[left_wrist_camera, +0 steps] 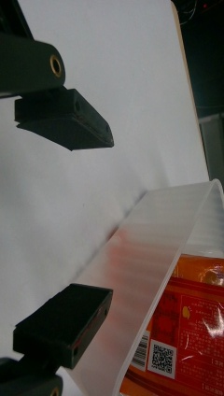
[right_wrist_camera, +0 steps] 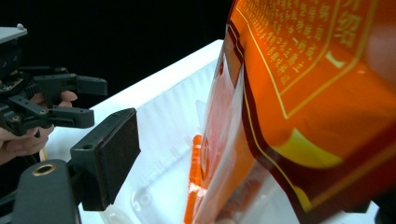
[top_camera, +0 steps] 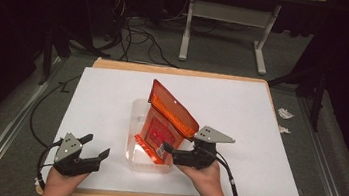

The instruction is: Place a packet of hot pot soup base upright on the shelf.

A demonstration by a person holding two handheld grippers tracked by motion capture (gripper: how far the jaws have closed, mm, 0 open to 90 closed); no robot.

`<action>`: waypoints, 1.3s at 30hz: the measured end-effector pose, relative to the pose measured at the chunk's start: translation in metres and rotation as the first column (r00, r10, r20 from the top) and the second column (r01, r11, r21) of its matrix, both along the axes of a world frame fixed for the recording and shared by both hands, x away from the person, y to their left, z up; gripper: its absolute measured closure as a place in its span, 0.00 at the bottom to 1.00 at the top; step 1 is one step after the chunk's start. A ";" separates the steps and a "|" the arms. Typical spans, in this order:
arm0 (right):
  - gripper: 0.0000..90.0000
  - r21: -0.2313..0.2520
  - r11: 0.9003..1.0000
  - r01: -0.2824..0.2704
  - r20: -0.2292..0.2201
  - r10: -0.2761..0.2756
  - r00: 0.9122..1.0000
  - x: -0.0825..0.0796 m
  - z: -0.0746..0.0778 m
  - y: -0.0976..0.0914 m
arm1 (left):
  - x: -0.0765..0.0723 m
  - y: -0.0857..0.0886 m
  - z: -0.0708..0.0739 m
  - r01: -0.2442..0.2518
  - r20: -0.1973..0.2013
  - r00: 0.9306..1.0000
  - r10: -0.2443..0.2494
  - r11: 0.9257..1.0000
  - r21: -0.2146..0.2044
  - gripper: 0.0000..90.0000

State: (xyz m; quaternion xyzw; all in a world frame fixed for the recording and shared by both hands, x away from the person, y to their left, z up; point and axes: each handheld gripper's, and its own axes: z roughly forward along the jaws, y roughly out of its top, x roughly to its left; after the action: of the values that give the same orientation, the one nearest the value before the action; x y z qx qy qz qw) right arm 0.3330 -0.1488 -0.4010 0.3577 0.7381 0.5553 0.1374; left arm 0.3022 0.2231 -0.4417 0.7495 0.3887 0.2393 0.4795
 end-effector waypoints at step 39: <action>0.04 0.021 0.969 0.246 0.049 -0.247 0.968 -0.051 -0.011 -0.167 | -0.008 -0.012 0.001 0.009 -0.025 1.000 -0.009 1.000 0.004 0.17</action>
State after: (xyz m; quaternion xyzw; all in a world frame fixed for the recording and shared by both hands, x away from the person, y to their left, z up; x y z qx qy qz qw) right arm 0.2816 -0.3160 -0.4121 0.4333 0.6801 0.5484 0.2214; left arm 0.2944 0.2110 -0.4409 0.7551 0.3908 0.2288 0.4742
